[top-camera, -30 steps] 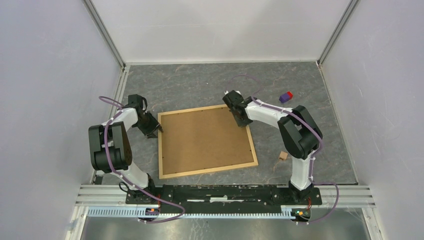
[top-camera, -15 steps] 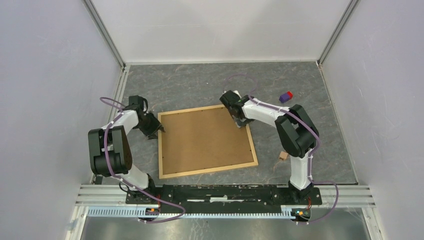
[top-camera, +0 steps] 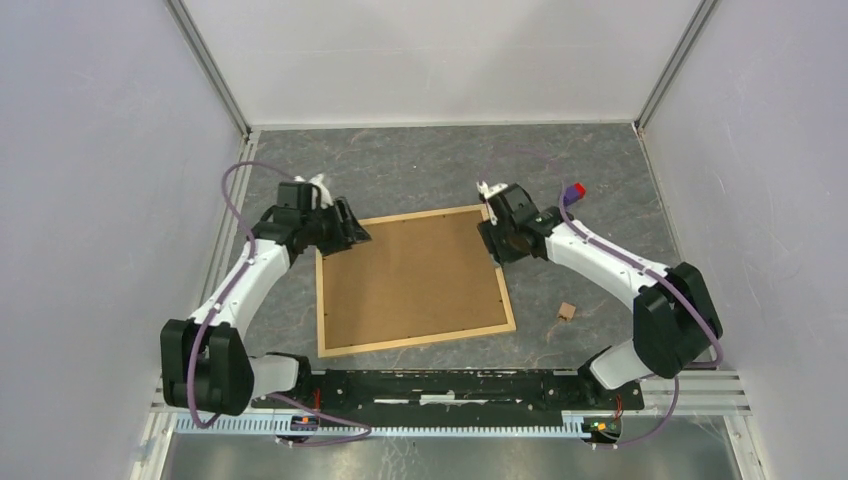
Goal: Put the photo into the frame
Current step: Install the photo frame at the center of the board.
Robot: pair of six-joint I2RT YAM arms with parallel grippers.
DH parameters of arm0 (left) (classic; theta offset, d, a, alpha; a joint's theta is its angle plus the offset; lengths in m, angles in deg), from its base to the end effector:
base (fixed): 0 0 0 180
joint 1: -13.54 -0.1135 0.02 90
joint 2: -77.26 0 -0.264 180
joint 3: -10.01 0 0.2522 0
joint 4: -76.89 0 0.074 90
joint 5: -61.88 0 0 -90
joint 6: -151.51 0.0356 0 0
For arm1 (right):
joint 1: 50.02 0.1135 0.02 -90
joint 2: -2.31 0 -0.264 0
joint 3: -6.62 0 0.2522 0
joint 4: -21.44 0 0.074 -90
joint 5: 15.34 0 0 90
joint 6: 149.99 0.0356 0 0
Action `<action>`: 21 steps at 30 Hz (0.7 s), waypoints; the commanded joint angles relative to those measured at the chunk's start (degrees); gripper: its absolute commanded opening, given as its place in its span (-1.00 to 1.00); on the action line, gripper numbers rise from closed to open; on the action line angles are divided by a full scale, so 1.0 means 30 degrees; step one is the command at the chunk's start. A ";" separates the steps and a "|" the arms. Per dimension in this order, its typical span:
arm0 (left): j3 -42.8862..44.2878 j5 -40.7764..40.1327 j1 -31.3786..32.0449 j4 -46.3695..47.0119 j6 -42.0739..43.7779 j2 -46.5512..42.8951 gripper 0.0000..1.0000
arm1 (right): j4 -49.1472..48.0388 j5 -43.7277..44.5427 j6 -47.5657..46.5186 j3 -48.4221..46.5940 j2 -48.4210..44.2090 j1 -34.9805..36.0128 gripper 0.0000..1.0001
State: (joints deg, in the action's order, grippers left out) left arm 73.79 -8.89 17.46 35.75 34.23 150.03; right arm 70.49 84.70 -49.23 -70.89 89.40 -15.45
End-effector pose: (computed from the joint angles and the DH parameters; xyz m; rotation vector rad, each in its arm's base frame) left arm 0.2585 -0.0295 0.2436 -0.3533 2.4627 -0.6474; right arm 0.2605 0.1720 0.2421 -0.4682 2.5280 0.0698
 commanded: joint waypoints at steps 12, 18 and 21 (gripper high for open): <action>-0.1594 0.2750 1.1576 0.4953 0.0178 -0.1498 0.36 | -0.3877 -0.2607 0.1196 0.7034 -0.1484 -0.0537 -0.15; -0.1998 0.2155 1.3137 0.4943 0.0522 -0.1987 0.45 | -0.4260 -0.2269 0.1732 0.6792 -0.3631 -0.0537 0.04; -0.2082 0.1822 1.3391 0.4959 0.0688 -0.2080 0.48 | -0.4353 -0.3040 0.1638 0.6485 -0.2933 -0.0538 0.04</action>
State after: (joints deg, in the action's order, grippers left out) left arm 67.97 -1.53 56.74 47.81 35.08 145.68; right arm 60.89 77.77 -45.53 -49.67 80.35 -17.15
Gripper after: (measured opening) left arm 0.730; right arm 0.521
